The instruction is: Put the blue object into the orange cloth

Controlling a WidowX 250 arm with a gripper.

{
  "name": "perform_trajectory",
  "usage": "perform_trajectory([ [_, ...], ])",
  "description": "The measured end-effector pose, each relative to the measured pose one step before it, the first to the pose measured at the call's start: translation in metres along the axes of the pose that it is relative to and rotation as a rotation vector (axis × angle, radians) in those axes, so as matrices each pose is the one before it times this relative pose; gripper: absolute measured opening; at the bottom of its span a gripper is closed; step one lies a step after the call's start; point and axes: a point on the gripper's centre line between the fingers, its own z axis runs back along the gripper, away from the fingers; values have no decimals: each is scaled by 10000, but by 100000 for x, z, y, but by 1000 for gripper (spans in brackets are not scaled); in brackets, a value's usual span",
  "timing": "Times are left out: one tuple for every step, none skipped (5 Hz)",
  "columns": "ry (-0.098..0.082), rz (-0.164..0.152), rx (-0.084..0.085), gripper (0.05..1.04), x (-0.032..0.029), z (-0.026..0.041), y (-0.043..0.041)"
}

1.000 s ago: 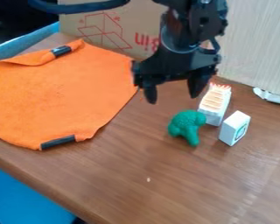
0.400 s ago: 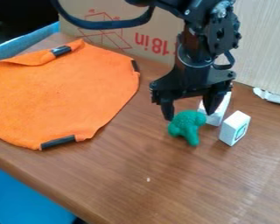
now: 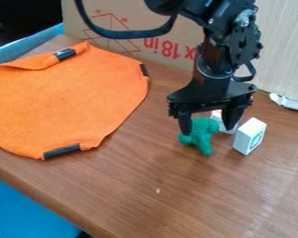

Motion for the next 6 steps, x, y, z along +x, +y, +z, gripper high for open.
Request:
perform_trajectory([
  [516, -677, 143, 1000, -62, -608, -678],
  [-78, -471, 217, 1000, 307, -372, 336],
  [129, -277, 195, 1000, 52, -164, 39],
  [-56, -148, -69, 999, 283, 297, -254],
  [25, 246, 56, 999, 345, -555, 341],
  [-6, 87, 78, 999, 35, -368, 74],
])
